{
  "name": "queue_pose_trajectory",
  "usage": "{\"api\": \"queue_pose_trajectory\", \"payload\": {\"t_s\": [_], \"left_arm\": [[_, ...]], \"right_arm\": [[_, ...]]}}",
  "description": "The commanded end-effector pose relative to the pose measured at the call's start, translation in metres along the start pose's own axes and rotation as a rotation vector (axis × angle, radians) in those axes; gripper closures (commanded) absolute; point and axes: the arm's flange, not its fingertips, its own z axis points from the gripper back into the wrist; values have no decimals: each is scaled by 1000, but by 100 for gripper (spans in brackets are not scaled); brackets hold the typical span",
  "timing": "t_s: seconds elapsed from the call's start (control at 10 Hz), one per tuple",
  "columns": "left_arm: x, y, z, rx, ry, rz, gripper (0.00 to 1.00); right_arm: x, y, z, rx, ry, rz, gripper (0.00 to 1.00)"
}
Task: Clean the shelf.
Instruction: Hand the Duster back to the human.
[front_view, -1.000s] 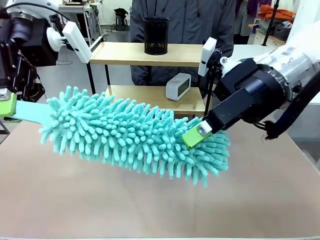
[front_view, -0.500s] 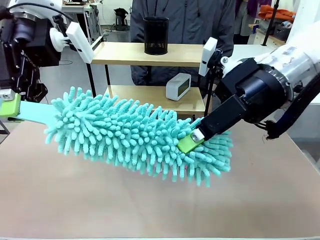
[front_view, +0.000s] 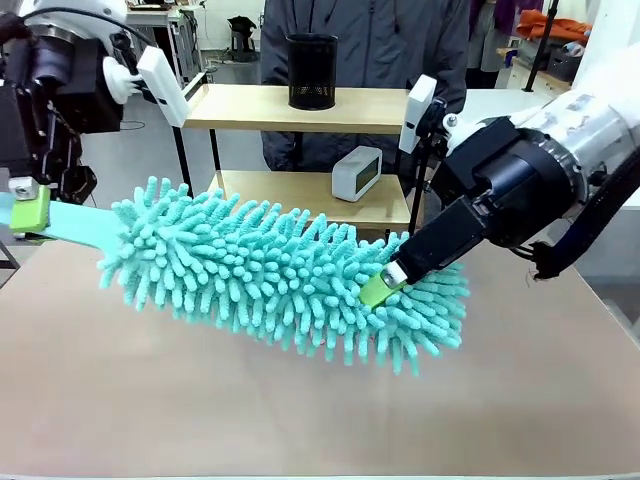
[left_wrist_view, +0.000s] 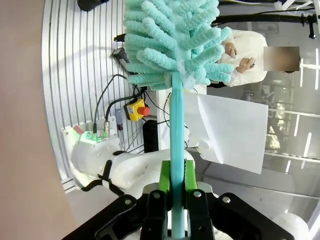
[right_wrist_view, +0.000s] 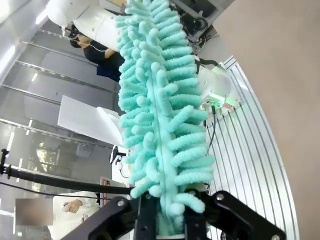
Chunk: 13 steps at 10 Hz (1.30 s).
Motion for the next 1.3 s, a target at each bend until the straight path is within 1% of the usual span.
{"api": "queue_pose_trajectory", "payload": {"t_s": [0.0, 0.1, 0.2, 0.3, 0.4, 0.6, 0.7, 0.8, 0.9, 1.0, 1.1, 1.2], "left_arm": [[3, -10, 7, -2, -23, -13, 88], [4, -10, 6, 2, -25, -13, 88], [4, -11, 7, 4, -28, -10, 55], [4, -11, 6, 11, -24, -4, 30], [4, -11, 6, 17, -26, 0, 0], [3, -11, 7, 22, -34, 4, 0], [1, -11, 10, 32, -68, 7, 6], [-8, -10, 20, 91, -192, 49, 0], [-23, -6, 35, 188, -375, 138, 0], [-43, -1, 50, 230, -540, 203, 0], [-64, 1, 58, 236, -658, 220, 0], [-98, -3, 66, 249, -826, 216, 0]], "right_arm": [[-2, 2, 1, 11, 9, -5, 100], [-2, 2, 1, 9, 12, -5, 100], [-2, 2, 1, 10, 11, -6, 100], [-3, 1, 2, 11, 10, -7, 100], [-2, 1, 2, 13, 5, -8, 100], [-3, 0, 3, 20, 2, -12, 100], [-2, -1, 5, 19, -3, -13, 100], [-4, -1, 12, 23, -16, -15, 100], [-5, -2, 20, 42, -32, -20, 100], [-7, -4, 33, 65, -48, -34, 100], [-11, -6, 47, 85, -68, -45, 100], [-16, -8, 72, 95, -119, -55, 100]]}}
